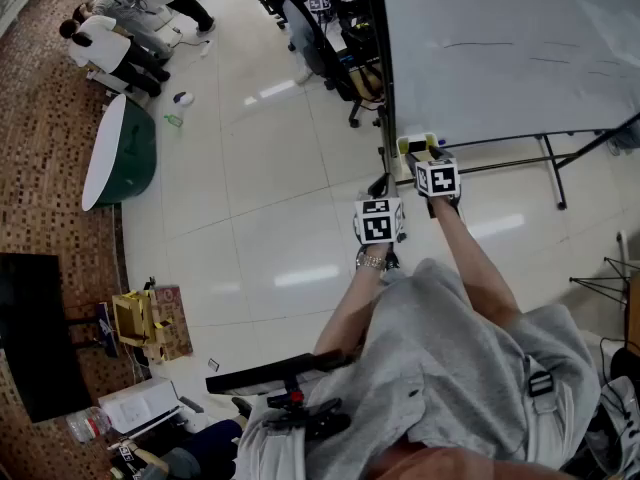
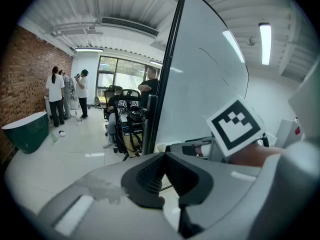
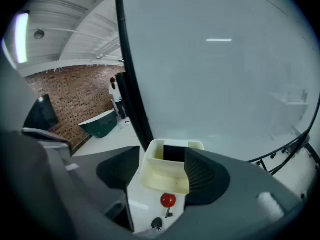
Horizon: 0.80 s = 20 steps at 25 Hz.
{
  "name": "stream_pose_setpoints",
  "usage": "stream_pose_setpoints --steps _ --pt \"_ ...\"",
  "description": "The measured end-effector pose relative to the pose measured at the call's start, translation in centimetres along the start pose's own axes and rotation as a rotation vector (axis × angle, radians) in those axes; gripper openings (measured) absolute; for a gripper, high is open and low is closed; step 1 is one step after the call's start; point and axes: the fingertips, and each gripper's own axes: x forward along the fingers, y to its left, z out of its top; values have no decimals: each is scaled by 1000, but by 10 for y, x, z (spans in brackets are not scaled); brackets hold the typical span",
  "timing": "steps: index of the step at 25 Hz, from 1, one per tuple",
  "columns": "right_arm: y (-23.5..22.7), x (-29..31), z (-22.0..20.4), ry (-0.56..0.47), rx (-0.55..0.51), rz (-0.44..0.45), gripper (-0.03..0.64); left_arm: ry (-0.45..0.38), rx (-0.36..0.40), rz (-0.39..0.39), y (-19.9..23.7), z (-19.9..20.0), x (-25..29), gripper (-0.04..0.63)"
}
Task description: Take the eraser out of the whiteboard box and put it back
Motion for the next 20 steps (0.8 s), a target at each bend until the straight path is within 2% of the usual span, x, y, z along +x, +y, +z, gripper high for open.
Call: stream_pose_setpoints --steps 3,9,12,13,14,16,20 --pt "-15 25 8 53 8 -59 305 3 -22 -2 13 5 12 6" --pt "-27 59 -5 161 70 -73 321 -16 -40 -6 25 28 28 6" --pt "-43 51 -13 248 46 -183 319 -20 -53 -2 29 34 33 6" --pt "-37 53 -13 251 55 -160 293 -21 -59 3 30 35 35 6" --pt "-27 59 -9 226 69 -96 275 -24 -64 8 32 37 37 6" --pt "-18 63 -4 183 78 -15 268 -28 -67 11 32 39 40 6" --pt "-24 32 15 102 71 25 245 -27 -72 3 28 40 47 6"
